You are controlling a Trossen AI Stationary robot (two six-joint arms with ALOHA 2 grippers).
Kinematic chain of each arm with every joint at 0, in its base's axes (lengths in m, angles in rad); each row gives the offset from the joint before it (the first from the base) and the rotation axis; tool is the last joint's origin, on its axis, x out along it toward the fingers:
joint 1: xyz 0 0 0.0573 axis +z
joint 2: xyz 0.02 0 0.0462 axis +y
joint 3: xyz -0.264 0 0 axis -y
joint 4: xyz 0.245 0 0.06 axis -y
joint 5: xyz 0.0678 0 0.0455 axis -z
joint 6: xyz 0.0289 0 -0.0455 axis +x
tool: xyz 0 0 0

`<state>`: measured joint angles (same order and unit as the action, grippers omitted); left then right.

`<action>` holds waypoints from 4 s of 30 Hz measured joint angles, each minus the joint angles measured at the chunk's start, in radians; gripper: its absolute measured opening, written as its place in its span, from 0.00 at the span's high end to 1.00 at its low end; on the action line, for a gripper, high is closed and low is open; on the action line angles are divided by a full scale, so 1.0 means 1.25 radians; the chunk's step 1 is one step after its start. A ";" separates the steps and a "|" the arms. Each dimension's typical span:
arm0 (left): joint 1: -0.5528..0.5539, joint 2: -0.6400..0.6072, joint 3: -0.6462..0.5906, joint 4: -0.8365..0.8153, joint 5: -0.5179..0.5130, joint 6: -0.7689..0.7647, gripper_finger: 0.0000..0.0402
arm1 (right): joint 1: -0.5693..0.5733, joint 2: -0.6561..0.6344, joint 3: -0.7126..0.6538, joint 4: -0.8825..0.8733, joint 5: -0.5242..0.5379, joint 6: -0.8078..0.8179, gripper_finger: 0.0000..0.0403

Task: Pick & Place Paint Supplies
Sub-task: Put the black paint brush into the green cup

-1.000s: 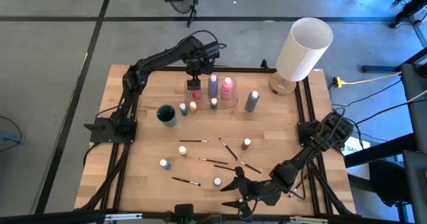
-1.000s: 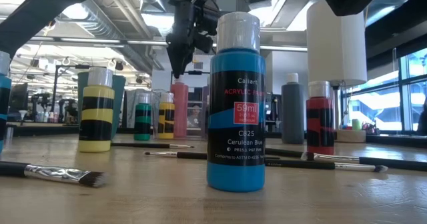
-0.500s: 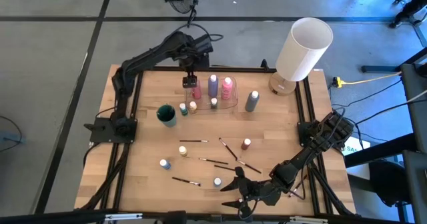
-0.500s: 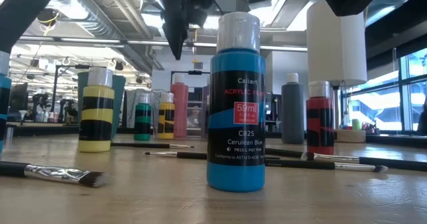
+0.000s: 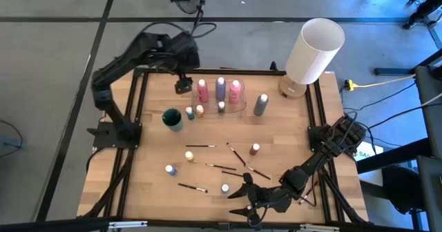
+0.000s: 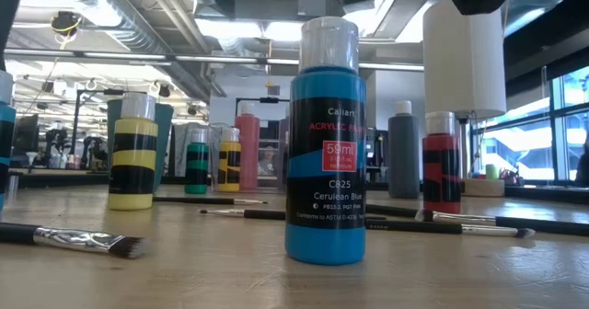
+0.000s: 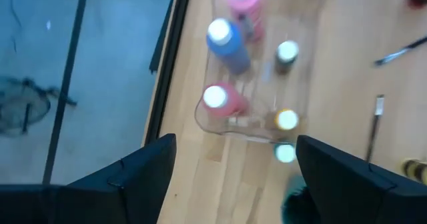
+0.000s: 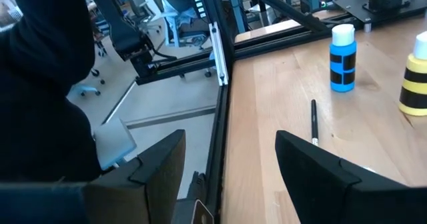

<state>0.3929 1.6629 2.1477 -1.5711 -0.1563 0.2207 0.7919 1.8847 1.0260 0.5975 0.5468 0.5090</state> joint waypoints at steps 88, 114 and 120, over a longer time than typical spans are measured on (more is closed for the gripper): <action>-0.722 -0.524 -0.886 0.588 -0.648 -0.473 0.24 | 0.187 -0.030 0.378 -1.296 -0.437 1.598 0.41; -0.722 -0.523 -0.886 0.590 -0.650 -0.453 0.24 | 0.172 -0.010 0.378 -1.211 -0.459 1.580 0.41; -0.722 -0.524 -0.886 0.590 -0.649 -0.453 0.24 | 0.167 0.008 0.378 -1.292 -0.494 1.599 0.41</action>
<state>-0.5091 1.0084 1.0405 -0.8333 -0.9670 -0.3450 1.0012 1.8949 1.4990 -1.0174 -0.0709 2.5074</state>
